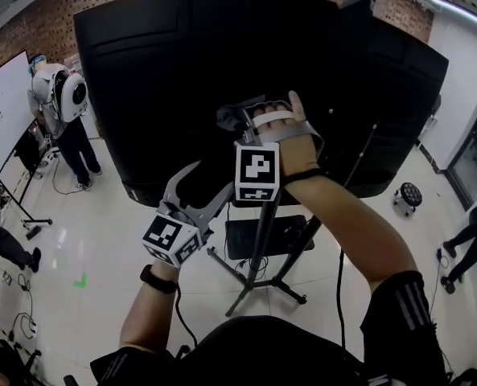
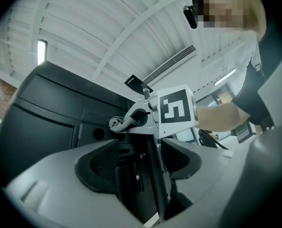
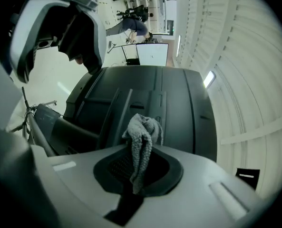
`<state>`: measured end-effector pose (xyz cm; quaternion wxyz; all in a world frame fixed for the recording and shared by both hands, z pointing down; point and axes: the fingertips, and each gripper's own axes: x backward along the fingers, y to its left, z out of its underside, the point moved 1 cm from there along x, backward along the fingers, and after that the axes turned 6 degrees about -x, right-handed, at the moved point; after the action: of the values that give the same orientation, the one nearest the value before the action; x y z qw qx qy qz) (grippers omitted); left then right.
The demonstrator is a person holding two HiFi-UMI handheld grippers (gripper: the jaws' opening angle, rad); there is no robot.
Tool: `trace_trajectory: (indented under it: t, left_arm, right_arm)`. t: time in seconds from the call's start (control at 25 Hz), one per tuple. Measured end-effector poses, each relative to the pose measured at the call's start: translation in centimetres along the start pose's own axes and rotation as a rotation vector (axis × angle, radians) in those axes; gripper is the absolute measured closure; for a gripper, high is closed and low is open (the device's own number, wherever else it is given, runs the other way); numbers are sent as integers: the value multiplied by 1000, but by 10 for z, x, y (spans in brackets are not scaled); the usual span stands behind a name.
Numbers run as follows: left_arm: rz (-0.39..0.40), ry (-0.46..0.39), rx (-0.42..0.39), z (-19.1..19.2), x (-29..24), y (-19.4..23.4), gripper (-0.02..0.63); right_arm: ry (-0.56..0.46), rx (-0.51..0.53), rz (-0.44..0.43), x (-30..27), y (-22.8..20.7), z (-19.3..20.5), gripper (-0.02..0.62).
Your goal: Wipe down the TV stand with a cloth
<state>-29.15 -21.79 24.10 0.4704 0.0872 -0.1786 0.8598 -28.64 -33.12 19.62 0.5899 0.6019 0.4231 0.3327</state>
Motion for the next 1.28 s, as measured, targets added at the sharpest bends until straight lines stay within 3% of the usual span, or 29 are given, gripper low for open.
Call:
trace_trajectory:
  t: [0.28,0.4,0.56,0.8,0.96,1.28]
  left_arm:
    - [30,-14,12,2,-8,-7,302]
    - [25,-11,11,4,-4,-4,302]
    - [-13,4,10,5,8,9,302]
    - [-68,44,5,18,33,25,307]
    - [-86,77,1,28,46,31,325]
    - [-93,100,16,38,53,34,321]
  right_arm:
    - [42,27,0,7,-4,13,575]
    - [-38,-38,18,21,-9,1,575]
    - [-204,-222,-71,35,-1,-41,575]
    - [-261,-102,-79,7,33,-84,575]
    - [-258,-81,-99,-10,41,-99,575]
    - [-202,-65,-149,-16,58,-83,575]
